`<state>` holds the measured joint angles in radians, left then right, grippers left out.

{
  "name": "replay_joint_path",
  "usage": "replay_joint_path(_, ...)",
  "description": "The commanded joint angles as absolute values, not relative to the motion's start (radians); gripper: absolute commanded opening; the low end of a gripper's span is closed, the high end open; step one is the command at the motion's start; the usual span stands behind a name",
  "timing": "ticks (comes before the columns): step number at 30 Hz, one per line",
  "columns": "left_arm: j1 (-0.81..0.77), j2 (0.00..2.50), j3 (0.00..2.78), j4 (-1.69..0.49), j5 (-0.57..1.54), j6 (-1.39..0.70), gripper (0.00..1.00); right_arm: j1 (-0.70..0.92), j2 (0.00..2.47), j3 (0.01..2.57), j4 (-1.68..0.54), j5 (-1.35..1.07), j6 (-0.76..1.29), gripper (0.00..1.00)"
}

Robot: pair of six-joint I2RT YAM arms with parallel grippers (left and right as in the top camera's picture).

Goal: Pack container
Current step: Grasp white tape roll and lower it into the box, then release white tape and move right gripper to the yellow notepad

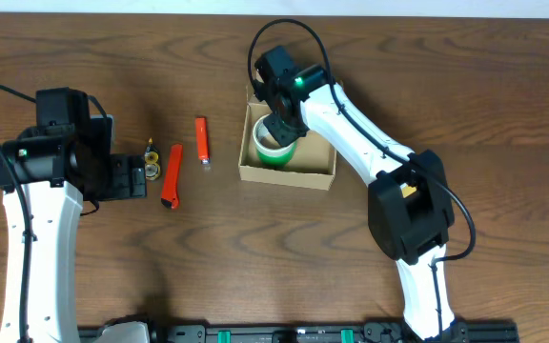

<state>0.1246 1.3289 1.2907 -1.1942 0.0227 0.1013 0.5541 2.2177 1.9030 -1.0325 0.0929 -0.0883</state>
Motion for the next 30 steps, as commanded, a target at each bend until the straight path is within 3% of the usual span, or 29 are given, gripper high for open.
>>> replay_joint_path(1, 0.131, 1.336, 1.31, -1.196, 0.022, 0.089, 0.95, 0.57, 2.216, 2.033, -1.079, 0.086, -0.091, 0.43)
replay_joint_path(7, 0.131, 1.336, 1.31, -1.197, 0.022, 0.089, 0.95, 0.57, 2.212, 2.246, -1.208, 0.09, -0.091, 0.45)
replay_joint_path(13, 0.131, 1.336, 1.31, -1.197, 0.022, 0.089, 0.95, 0.545, 2.125, 2.247, -1.254, 0.19, -0.075, 0.46)
replay_joint_path(21, 0.131, 1.336, 1.31, -1.197, 0.022, 0.089, 0.95, 0.32, 1.805, 1.882, -1.066, 0.187, -0.03, 0.47)
replay_joint_path(24, 0.131, 1.336, 1.31, -1.197, 0.022, 0.089, 0.95, 0.196, 1.678, 1.723, -1.007, 0.185, 0.01, 0.54)
replay_joint_path(30, 0.131, 1.336, 1.31, -1.197, 0.022, 0.089, 0.95, 0.003, 1.6, 1.569, -1.131, 0.065, 0.083, 0.63)
